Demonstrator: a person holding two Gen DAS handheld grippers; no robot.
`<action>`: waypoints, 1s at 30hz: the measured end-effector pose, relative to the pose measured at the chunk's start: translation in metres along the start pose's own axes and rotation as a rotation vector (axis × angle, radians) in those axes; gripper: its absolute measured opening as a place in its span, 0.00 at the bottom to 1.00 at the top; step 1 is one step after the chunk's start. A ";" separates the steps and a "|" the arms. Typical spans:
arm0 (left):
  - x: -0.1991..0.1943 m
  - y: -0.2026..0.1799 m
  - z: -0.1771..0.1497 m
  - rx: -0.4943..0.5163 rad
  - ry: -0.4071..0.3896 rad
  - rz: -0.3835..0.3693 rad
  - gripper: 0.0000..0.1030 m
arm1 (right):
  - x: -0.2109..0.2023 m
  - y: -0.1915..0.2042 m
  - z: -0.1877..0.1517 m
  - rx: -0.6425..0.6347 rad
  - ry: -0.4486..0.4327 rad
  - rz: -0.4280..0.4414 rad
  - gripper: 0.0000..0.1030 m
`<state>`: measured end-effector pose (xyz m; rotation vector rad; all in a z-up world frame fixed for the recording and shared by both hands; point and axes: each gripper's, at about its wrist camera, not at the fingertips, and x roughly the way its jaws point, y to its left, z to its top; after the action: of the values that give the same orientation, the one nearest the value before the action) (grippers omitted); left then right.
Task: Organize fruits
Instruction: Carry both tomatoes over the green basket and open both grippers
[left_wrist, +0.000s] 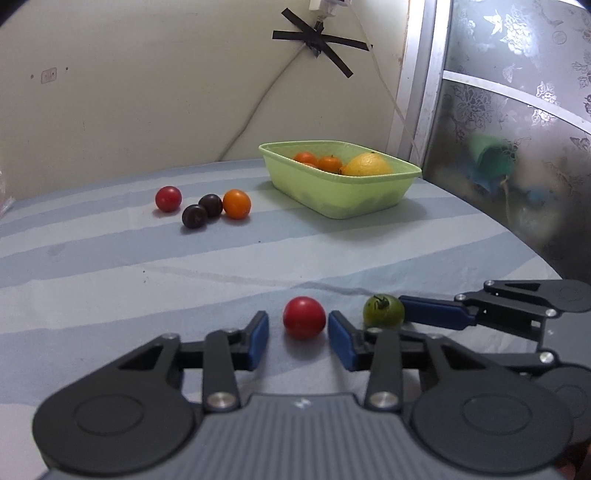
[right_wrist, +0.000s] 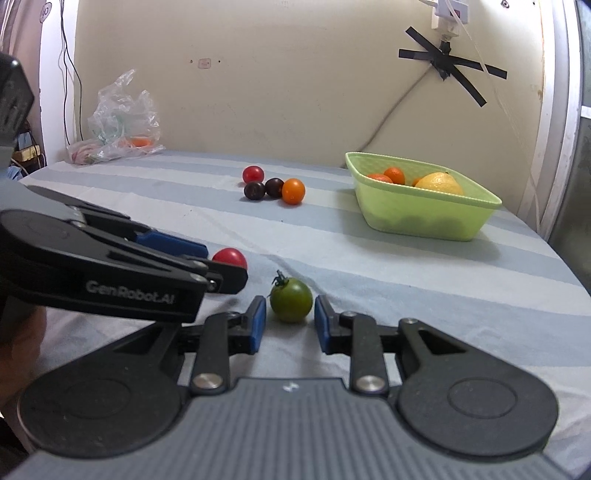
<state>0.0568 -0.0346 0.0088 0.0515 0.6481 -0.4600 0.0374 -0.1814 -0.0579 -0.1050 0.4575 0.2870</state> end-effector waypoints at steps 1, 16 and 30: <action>0.000 -0.001 0.000 0.002 -0.001 -0.010 0.26 | 0.000 -0.001 0.001 0.002 0.001 0.004 0.30; 0.056 -0.007 0.123 0.022 -0.107 -0.098 0.26 | 0.018 -0.054 0.051 0.102 -0.172 -0.086 0.26; 0.171 -0.002 0.182 -0.138 0.041 -0.214 0.38 | 0.067 -0.087 0.066 0.056 -0.263 -0.268 0.48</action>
<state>0.2795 -0.1381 0.0526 -0.1406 0.7281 -0.6201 0.1488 -0.2366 -0.0259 -0.0719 0.1863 0.0233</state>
